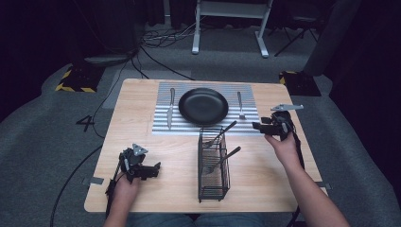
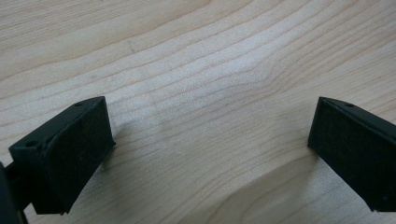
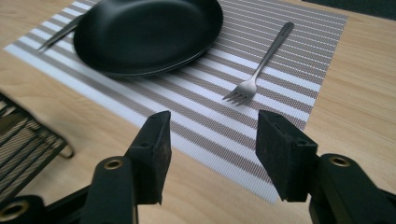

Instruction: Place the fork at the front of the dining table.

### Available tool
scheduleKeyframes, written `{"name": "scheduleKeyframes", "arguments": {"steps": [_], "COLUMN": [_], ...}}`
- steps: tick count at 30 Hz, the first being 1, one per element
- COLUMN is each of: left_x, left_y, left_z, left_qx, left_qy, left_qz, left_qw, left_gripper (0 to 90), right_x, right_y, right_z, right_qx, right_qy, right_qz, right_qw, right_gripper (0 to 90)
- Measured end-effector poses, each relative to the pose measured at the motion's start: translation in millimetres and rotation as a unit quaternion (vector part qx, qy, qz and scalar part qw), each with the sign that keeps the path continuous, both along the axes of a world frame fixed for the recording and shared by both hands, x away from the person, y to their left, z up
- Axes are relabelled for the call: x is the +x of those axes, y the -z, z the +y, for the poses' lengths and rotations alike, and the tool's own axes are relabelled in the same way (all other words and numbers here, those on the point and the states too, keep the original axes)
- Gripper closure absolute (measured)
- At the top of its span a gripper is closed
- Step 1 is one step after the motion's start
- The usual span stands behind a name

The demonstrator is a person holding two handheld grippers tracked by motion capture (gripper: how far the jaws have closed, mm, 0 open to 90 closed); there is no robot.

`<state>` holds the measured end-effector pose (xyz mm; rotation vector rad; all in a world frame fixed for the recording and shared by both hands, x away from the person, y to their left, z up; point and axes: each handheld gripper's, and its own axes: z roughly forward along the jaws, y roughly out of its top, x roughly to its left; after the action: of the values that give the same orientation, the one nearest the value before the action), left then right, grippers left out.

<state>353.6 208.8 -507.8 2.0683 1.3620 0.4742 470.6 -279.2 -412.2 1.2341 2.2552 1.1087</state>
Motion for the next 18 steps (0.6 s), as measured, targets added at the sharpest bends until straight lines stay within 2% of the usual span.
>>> {"name": "scheduleKeyframes", "arguments": {"steps": [2,6,12,15,18], "left_x": [0.0,0.0,0.0,0.0,0.0], "left_y": [0.0,0.0,0.0,0.0,0.0], "left_z": [0.0,0.0,0.0,0.0,0.0], "left_qx": [0.000,0.000,0.000,0.000,0.000], "left_qy": [0.000,0.000,0.000,0.000,0.000], "left_qz": [0.000,0.000,0.000,0.000,0.000], "left_qw": [1.0000,1.0000,1.0000,1.0000,1.0000], "left_gripper": [0.0,0.0,0.0,0.0,0.0], "right_x": [-10.1,-31.1,-53.8,-67.1,-80.8], "right_y": [-5.6,-13.8,-13.0,-6.6,2.2], "right_z": [-3.2,-13.3,-29.1,-34.6,-41.8], "right_qx": [-0.003,0.001,0.035,0.019,0.029], "right_qy": [-0.009,-0.024,-0.046,-0.032,-0.016], "right_qz": [0.002,-0.009,0.016,0.002,-0.012], "right_qw": [1.0000,0.9997,0.9982,0.9993,0.9994], "right_gripper": [43.3,43.0,40.0,40.8,41.1]}}
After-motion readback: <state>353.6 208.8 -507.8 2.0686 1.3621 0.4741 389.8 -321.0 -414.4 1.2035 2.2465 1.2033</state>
